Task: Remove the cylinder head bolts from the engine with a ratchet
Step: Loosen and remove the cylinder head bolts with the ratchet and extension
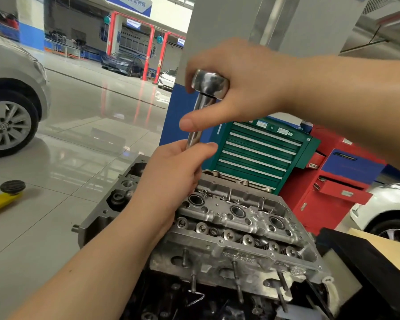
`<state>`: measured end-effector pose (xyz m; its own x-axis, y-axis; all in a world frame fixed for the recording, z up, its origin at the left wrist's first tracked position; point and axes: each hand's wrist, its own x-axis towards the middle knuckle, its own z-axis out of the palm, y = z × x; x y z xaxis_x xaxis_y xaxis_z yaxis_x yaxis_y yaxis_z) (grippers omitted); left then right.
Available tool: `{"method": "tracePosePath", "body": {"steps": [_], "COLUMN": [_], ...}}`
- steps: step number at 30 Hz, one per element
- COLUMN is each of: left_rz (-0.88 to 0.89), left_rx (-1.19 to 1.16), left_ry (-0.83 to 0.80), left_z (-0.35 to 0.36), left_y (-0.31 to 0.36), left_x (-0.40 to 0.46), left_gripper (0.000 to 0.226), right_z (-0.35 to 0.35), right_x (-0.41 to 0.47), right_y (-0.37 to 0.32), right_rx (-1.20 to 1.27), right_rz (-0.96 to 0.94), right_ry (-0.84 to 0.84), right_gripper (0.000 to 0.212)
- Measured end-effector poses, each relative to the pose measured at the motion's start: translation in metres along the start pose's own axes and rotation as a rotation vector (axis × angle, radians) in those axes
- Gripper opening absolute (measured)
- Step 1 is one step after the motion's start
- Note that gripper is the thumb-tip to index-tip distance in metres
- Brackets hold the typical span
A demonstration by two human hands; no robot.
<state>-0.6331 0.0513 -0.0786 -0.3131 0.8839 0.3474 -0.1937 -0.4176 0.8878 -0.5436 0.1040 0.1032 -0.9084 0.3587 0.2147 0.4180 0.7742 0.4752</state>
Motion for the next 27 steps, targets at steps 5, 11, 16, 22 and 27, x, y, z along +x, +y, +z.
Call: {"method": "tracePosePath", "body": {"steps": [5, 11, 16, 22, 27], "left_rz": [0.135, 0.167, 0.178, 0.236, 0.34], "left_rx": [0.135, 0.145, 0.166, 0.226, 0.356], "left_ry": [0.127, 0.116, 0.081, 0.133, 0.195], "left_z": [0.002, 0.006, 0.004, 0.006, 0.008], "left_y": [0.001, 0.001, 0.0, -0.009, -0.012], "left_x": [-0.007, -0.01, -0.007, -0.005, -0.001], "left_gripper": [0.046, 0.052, 0.054, 0.044, 0.039], "right_z": [0.001, 0.028, 0.05, 0.057, 0.056], "right_x": [-0.002, 0.003, 0.007, 0.013, 0.013], "right_y": [-0.008, -0.003, 0.0, -0.004, -0.005], "right_rx": [-0.157, 0.393, 0.535, 0.57, 0.557], "right_rz": [0.016, -0.037, -0.071, -0.103, -0.091], "right_ry": [0.155, 0.241, 0.454, 0.608, 0.61], "right_gripper": [0.078, 0.059, 0.058, 0.049, 0.051]}}
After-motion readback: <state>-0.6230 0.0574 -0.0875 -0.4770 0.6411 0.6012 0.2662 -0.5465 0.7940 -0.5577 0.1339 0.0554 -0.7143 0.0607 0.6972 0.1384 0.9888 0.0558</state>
